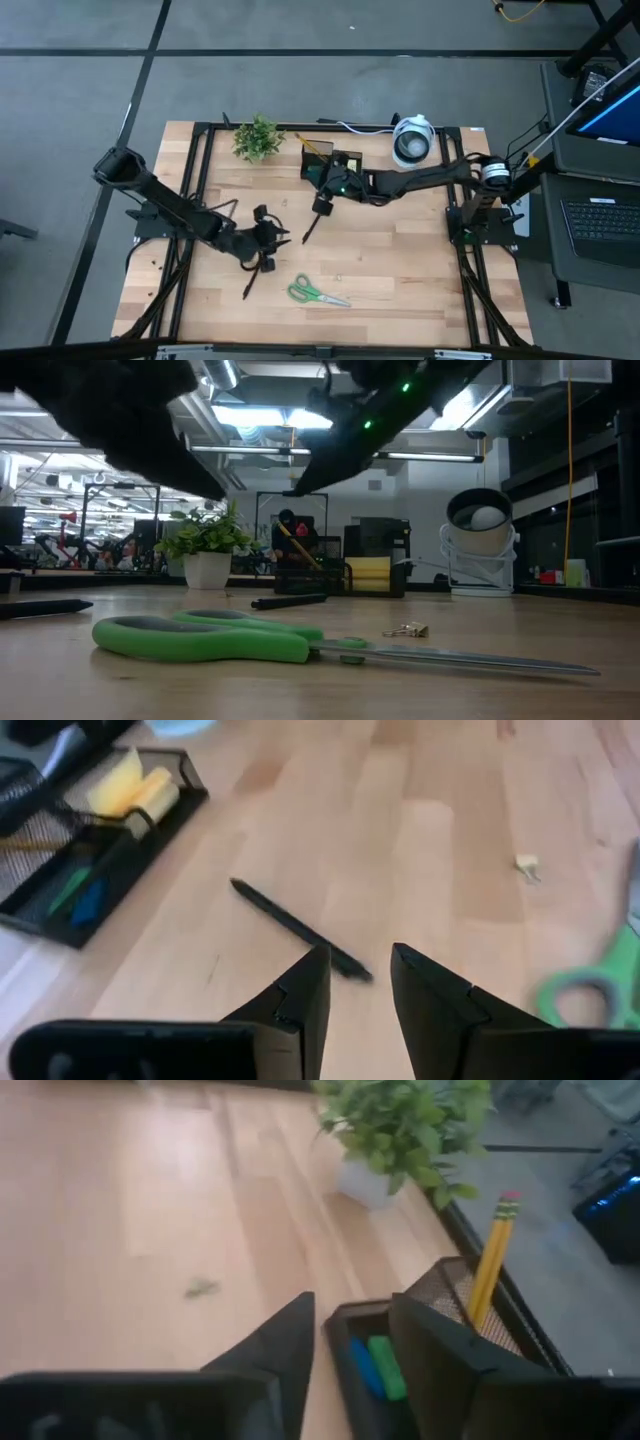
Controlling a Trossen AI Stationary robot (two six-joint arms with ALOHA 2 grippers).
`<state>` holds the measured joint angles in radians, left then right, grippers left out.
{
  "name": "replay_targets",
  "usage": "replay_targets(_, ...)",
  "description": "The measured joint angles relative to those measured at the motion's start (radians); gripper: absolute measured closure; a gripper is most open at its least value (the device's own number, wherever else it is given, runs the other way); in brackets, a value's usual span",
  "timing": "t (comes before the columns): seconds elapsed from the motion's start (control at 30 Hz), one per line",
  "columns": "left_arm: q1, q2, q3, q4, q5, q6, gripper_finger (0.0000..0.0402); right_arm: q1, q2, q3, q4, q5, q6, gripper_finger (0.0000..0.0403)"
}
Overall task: Pick and place office supplies into organizer
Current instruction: Put the bottom black pen into the black organizer
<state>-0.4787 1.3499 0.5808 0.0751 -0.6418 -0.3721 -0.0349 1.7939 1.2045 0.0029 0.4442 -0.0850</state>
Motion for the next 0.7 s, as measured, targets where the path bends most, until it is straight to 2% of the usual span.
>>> replay_targets(0.1, -0.045, 0.000, 0.104, -0.205, -0.003, -0.088, 0.0300, 0.042, -0.037, -0.012, -0.035, 0.000, 0.022, 0.0310)
replay_targets(0.27, -0.128, 0.002, 0.219, -0.405, 0.025, -0.298, 0.0300, 0.118, -0.117, -0.141, -0.019, 0.011, 0.122, 0.0389)
replay_targets(0.4, -0.193, 0.040, 0.302, -0.563, 0.060, -0.475, 0.0300, 0.187, -0.200, -0.295, 0.054, 0.085, 0.219, 0.0384)
replay_targets(0.5, -0.218, 0.099, 0.388, -0.723, 0.127, -0.636, 0.0305, 0.231, -0.265, -0.403, 0.100, 0.130, 0.289, 0.0377)
replay_targets(0.7, -0.219, 0.264, 0.610, -1.035, 0.383, -0.918, 0.0327, 0.256, -0.353, -0.519, 0.190, 0.150, 0.317, 0.0392)
